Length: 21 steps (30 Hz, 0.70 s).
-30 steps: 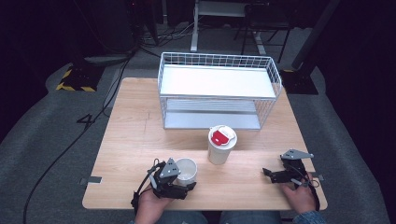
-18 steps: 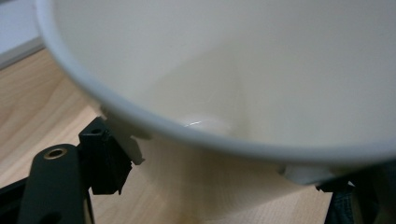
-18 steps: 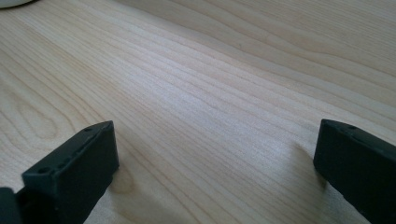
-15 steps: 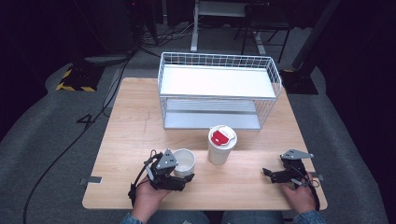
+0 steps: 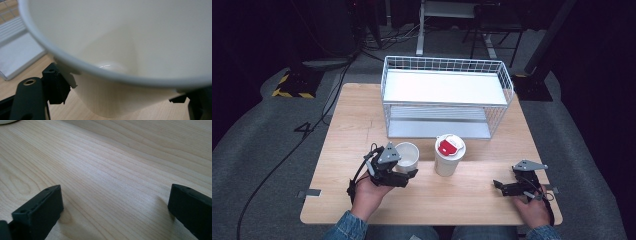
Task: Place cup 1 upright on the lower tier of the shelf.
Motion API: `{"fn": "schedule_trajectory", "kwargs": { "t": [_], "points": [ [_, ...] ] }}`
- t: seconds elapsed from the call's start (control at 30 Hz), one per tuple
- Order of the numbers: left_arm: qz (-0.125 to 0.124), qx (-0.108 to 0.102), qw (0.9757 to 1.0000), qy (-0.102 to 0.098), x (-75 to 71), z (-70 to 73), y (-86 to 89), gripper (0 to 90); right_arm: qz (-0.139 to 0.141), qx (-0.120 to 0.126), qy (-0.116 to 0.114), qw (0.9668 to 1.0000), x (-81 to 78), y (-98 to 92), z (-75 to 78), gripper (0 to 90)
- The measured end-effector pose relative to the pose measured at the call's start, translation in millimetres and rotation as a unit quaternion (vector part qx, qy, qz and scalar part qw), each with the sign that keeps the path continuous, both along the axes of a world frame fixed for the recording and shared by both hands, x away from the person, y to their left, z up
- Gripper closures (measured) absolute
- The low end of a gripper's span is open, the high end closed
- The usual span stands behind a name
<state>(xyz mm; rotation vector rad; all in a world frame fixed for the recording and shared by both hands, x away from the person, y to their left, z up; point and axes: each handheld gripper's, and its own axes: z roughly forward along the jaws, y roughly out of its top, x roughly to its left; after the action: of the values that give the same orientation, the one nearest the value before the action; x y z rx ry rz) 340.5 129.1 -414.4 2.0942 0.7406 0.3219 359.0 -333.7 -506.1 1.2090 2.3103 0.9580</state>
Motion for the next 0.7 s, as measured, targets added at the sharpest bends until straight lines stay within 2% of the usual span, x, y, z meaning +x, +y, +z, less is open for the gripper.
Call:
{"fn": "schedule_trajectory", "kwargs": {
  "t": [0.17,0.43,0.57,0.7],
  "points": [
    [0.004,-0.005,1.0,-0.006,12.3,8.5,1.1,22.8,0.0,0.0,0.0,1.0,0.0,0.0,0.0,0.2],
    [0.007,0.001,0.9998,-0.02,29.8,18.6,-1.7,22.8,-0.002,0.0,0.0,1.0,0.1,-0.1,0.0,0.2],
    [0.01,-0.014,0.9998,-0.014,39.8,21.2,-5.2,22.8,-0.001,0.0,0.0,1.0,0.1,-0.1,0.0,0.2],
    [0.013,-0.017,0.9996,-0.016,50.7,24.1,-8.5,22.8,-0.002,0.0,0.0,1.0,0.1,-0.1,0.0,0.2]
  ]
}}
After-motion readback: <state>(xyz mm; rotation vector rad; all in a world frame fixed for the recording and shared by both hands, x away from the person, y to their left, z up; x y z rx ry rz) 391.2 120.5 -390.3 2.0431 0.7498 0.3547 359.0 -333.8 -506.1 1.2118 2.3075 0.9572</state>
